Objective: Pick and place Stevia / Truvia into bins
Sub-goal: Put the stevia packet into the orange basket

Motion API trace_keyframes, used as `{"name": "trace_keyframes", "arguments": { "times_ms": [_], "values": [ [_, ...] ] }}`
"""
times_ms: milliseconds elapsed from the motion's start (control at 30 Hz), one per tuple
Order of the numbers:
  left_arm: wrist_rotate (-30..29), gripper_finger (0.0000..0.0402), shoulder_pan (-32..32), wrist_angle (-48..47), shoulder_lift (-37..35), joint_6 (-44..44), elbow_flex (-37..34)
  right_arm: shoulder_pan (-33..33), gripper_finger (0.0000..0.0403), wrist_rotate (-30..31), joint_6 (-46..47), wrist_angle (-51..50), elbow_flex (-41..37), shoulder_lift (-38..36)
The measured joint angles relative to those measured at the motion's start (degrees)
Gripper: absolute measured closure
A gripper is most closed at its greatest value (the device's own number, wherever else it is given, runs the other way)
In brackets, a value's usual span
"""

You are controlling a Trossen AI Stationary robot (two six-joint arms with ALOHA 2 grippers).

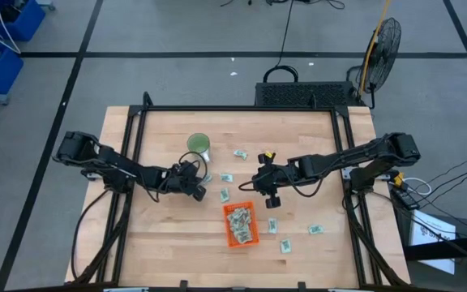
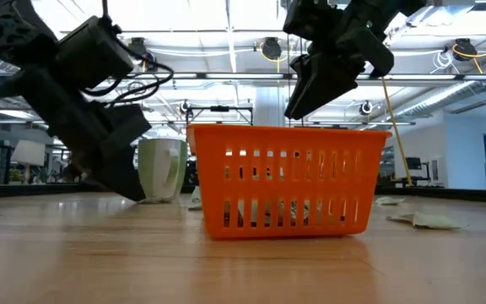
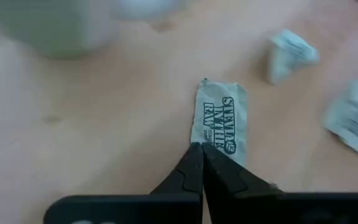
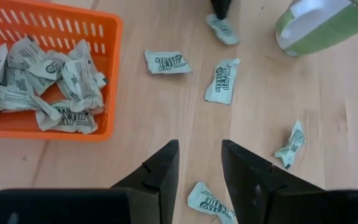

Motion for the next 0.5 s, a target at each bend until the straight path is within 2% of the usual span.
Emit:
{"name": "trace_keyframes", "arguments": {
  "times_ms": [200,500],
  "values": [
    [5.3,0.0399,-0.1,-1.0,0.0,6.4,6.3,0.0,0.0287,0.0,0.0,-0.4,0.0,0.0],
    [5.7,0.0400,-3.1,-4.9,0.0,14.8,18.1,0.0,0.0287,0.0,0.9,-0.3,-3.3,0.0]
  ]
}}
